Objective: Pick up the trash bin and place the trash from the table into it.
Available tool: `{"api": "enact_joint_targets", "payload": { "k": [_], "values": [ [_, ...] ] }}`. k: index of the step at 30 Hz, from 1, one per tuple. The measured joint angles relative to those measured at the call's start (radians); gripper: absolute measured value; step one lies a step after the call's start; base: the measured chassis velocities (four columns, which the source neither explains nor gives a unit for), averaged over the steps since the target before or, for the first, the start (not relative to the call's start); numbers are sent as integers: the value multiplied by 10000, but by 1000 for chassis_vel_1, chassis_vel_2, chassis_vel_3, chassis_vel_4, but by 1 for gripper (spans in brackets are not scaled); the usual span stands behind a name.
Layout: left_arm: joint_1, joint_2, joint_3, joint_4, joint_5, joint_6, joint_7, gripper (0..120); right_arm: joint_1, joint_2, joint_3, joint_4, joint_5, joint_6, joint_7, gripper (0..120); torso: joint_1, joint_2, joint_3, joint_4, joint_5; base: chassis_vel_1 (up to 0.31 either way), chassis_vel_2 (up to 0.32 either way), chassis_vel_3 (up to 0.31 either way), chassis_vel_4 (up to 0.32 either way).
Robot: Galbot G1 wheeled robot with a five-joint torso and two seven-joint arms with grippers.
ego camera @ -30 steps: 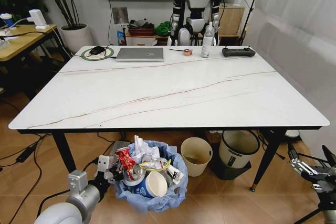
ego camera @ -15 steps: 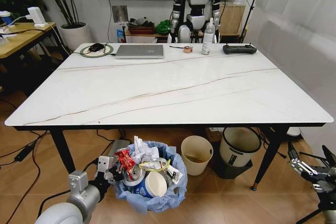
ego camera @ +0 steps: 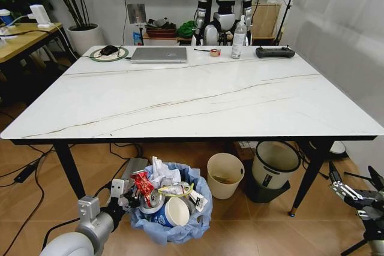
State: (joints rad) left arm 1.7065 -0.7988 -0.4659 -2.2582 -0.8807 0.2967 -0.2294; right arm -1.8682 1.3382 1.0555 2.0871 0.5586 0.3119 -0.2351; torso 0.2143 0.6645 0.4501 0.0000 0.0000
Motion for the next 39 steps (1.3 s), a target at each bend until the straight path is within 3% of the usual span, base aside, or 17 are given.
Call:
{"api": "enact_joint_targets", "payload": {
  "k": [39],
  "values": [
    [-223,-581,-80,1269,178,-202,-3,0,0,0,0,0,0,0,0,100,-633,-1641,-1007,1,-1,0,0,0,0]
  ]
}}
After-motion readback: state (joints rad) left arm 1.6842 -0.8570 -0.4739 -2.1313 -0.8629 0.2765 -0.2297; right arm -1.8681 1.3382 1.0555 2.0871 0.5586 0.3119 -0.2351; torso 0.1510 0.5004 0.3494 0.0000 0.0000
